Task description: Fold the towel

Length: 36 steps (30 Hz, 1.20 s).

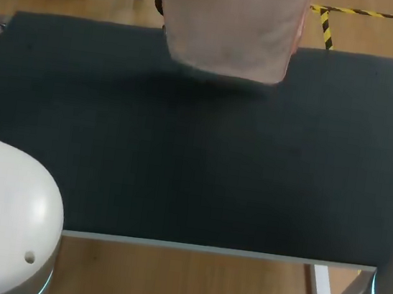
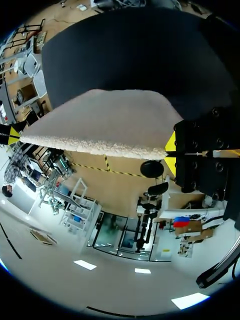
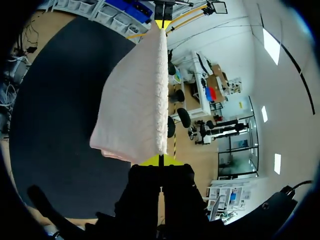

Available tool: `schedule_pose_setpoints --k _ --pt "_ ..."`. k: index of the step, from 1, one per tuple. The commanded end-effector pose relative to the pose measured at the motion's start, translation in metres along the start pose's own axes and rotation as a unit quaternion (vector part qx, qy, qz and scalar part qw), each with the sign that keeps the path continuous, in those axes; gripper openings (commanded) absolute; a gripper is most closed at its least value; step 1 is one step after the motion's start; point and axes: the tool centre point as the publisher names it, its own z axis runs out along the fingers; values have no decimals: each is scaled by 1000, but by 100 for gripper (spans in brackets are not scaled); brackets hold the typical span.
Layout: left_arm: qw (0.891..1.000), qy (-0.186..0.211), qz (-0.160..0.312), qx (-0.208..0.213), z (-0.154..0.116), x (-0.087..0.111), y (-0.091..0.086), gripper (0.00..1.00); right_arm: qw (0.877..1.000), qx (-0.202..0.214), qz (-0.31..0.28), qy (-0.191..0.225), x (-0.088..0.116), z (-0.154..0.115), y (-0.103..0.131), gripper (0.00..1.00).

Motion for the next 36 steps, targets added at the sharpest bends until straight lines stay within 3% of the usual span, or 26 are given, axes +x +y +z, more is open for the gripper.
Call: schedule_pose_setpoints --k 1,6,14,21,25,31,36 --pt "1000 8 9 -4 -27 14 -1 0 1000 2 -3 13 12 -20 3 0" --pt "999 50 8 -6 -33 59 -3 0 998 1 -16 65 53 -18 9 0" --pt "991 131 -14 -4 -52 153 -2 0 990 -9 -20 140 130 -35 18 0" --pt "983 179 -26 -5 -59 205 -1 0 983 -16 -8 181 176 -40 19 0" --pt "976 213 -39 -14 -39 225 5 0 979 -7 -5 206 202 -18 16 0" --pt "963 259 -60 -32 12 247 21 0 968 11 16 250 240 33 0 0" --pt "951 299 -69 -46 53 265 28 0 963 22 47 265 260 66 -12 0"
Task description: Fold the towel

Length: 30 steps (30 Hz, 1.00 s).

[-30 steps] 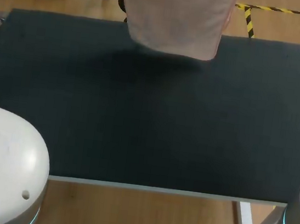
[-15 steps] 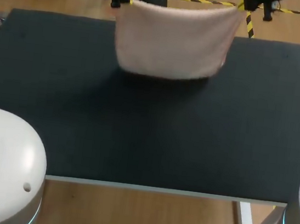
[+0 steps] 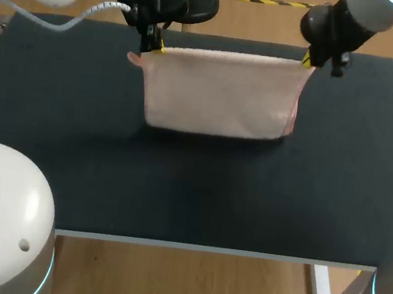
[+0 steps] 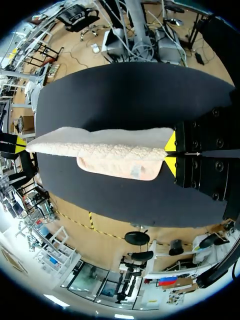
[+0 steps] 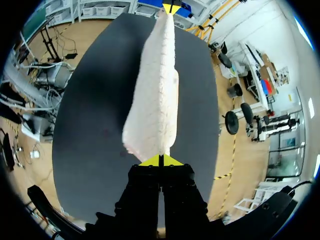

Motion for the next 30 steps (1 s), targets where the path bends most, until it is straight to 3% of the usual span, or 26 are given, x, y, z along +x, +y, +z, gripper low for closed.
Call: schedule_pose_setpoints --k 1,10,17,18,19,20,25,30 --pt "999 44 -5 -11 59 -21 -5 0 1000 4 19 16 -14 54 -8 0" --pt "995 92 -14 -38 121 -37 2 0 998 35 35 48 -16 120 -27 0" --pt "993 106 -8 -45 146 -46 12 0 997 44 24 65 -24 152 -28 0" --pt "994 105 -5 -43 147 -47 12 0 996 44 24 68 -25 153 -27 13" --pt "993 111 -6 -48 150 -49 14 38 997 50 20 58 -28 153 -28 100" --pt "993 112 -4 -42 150 -51 15 100 997 52 24 53 -30 151 -27 100" --pt "996 92 15 -8 131 -61 18 100 998 56 26 -10 -43 130 -31 100" --pt "992 79 2 100 92 -62 28 100 997 49 -17 -54 -53 98 -28 100"
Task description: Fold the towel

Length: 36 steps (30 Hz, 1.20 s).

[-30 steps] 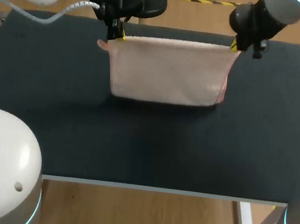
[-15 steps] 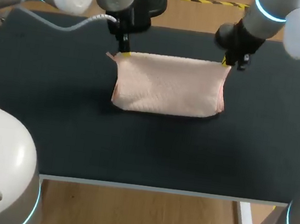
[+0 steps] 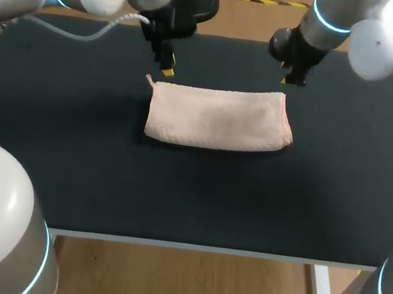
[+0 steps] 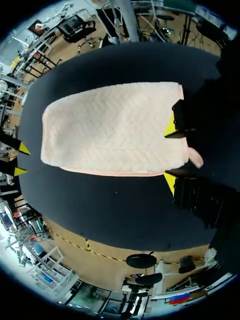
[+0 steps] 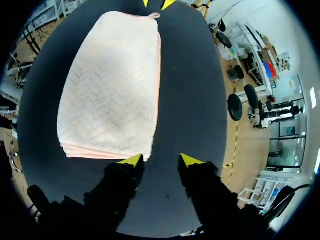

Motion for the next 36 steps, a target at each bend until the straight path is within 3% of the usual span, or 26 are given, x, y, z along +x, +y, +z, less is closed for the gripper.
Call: schedule_pose_setpoints --k 1,4,8,12,14,27,28,29,31,32,34,35,36 --pt "992 -17 -6 126 -42 17 24 100 999 -11 -20 -27 8 -42 -4 100" --pt "977 -15 -13 212 -62 29 33 100 999 -15 -31 -28 7 -56 -6 100" --pt "968 10 -8 250 -75 43 38 100 999 -12 -28 -24 10 -65 -8 100" --pt "966 45 1 255 -78 54 41 100 1000 -18 -4 -12 14 -71 -8 100" --pt "972 69 23 225 -78 58 40 100 998 -20 -56 -2 17 -80 -8 100" --pt "972 69 23 225 -78 58 40 100 998 -20 -56 -2 17 -80 -8 100" --pt "972 69 23 225 -78 58 40 100 998 -49 -36 -7 19 -82 -19 100" --pt "972 69 23 225 -78 58 40 100 997 -54 54 -15 19 -78 -26 100" --pt "972 69 23 225 -78 58 40 100 977 -120 175 -25 24 -78 -31 100" --pt "972 69 23 225 -78 58 40 100 964 -130 232 -31 27 -77 -32 100" --pt "972 69 23 225 -78 58 40 100 919 -196 341 -26 33 -77 -33 100" --pt "972 69 23 225 -78 58 40 100 899 -205 387 -30 36 -74 -33 100" --pt "972 69 23 225 -78 58 40 100 868 -238 436 -21 39 -72 -32 100"
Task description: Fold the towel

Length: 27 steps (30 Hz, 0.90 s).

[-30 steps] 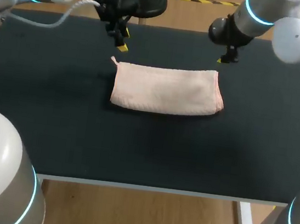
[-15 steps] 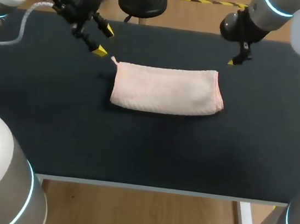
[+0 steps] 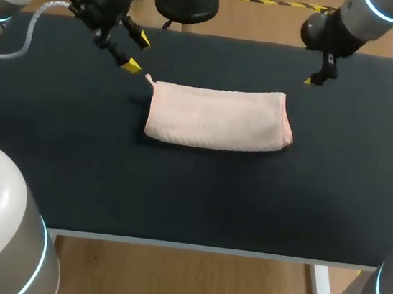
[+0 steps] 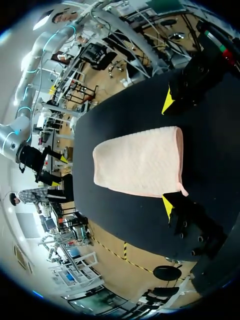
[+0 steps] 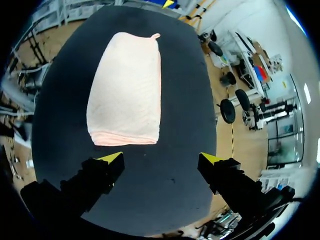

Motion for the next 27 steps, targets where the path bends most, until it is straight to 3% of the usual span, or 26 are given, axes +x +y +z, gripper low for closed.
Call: schedule_pose_setpoints --k 1,6,7,11,12,15,16,17,18,19,27 --pt "1000 1 0 1 0 -1 1 100 876 -221 429 -21 22 5 -8 100" --pt "1000 1 0 1 0 -1 1 100 794 -233 561 -22 46 31 -14 100" --pt "1000 1 0 1 0 -1 1 100 769 -233 595 -17 48 35 -18 100" --pt "1000 1 0 1 0 -1 1 100 704 -245 666 -16 52 40 -26 100" --pt "1000 1 0 1 0 -1 1 100 694 -250 674 -16 52 39 -27 100" --pt "1000 1 0 1 0 -1 1 100 681 -264 683 -12 49 34 -32 100" --pt "1000 1 0 1 0 -1 1 100 683 -270 678 -9 47 32 -34 100" --pt "1000 1 0 1 0 -1 1 100 703 -268 658 -11 45 29 -34 100" --pt "1000 1 0 1 0 -1 1 100 742 -260 618 -21 43 25 -32 100" --pt "1000 1 0 1 0 -1 1 100 789 -258 557 -15 42 22 -28 100" --pt "1000 1 0 1 0 -1 1 100 789 -258 557 -15 42 22 -28 100"
